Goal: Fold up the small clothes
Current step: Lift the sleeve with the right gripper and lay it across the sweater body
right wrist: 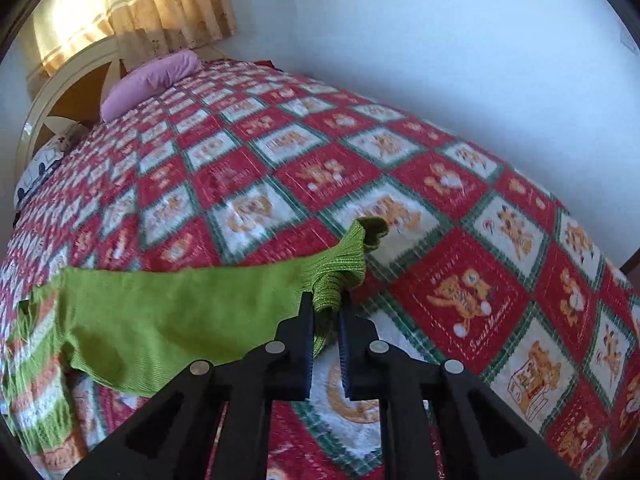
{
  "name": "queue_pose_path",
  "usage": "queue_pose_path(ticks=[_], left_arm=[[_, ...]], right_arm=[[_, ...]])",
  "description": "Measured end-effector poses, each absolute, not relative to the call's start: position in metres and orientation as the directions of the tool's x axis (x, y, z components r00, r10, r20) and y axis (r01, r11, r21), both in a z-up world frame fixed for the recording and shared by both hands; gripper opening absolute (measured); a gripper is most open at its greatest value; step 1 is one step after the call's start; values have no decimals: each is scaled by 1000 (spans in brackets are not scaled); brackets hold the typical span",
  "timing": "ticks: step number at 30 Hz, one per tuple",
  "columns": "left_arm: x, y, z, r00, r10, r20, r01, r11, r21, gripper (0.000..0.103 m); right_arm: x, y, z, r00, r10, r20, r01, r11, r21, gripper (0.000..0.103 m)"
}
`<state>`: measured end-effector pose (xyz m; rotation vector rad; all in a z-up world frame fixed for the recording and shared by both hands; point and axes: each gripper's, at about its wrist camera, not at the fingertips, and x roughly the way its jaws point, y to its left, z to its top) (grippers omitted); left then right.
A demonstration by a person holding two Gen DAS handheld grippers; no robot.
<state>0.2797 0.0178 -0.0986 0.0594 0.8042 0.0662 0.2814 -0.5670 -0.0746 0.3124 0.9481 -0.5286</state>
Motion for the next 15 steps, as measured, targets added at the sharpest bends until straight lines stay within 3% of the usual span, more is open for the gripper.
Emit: queue_pose_path(ticks=[15], left_arm=[[263, 41, -93, 720, 60, -692, -54, 998, 30, 103]], right_arm=[[332, -452, 47, 657, -279, -700, 345, 937, -49, 9]])
